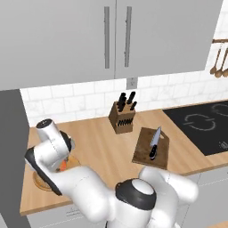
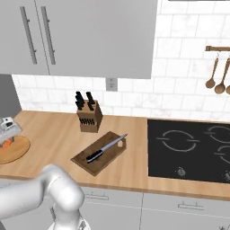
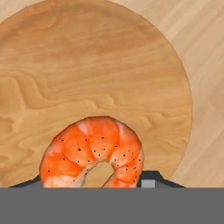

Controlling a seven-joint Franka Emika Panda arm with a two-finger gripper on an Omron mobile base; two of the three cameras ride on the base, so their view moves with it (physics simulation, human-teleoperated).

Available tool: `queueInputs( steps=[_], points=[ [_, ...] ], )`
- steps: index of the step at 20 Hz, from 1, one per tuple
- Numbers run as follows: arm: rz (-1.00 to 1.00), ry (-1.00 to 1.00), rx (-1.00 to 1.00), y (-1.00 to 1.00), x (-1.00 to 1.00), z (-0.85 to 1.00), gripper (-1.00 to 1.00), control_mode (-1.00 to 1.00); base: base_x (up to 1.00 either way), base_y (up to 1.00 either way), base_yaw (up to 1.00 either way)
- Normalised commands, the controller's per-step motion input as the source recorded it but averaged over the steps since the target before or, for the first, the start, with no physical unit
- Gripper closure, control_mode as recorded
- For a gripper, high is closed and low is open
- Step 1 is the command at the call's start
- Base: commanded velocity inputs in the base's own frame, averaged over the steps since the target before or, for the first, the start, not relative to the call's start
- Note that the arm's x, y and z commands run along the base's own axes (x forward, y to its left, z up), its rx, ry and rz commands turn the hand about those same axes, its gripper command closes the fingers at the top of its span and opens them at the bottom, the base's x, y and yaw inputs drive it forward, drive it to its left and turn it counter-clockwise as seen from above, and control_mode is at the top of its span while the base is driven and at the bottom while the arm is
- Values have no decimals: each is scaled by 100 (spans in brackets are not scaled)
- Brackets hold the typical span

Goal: Pick up the knife from the drawer and place it on the cutting board. Then place the meat from the plate to the cutting board.

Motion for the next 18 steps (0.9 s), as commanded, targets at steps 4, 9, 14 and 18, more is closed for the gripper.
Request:
queueInputs(
  steps=[4,9,14,18],
  points=[
    [-3,-27,0,-100,-34,25,100,-100,0,0,0],
    [-9,-22,0,-100,-4,25,100,-100,0,0,0],
    [-20,-7,0,-100,13,28,100,-100,0,0,0],
    [-31,2,0,-100,67,18,100,-100,0,0,0]
  ],
)
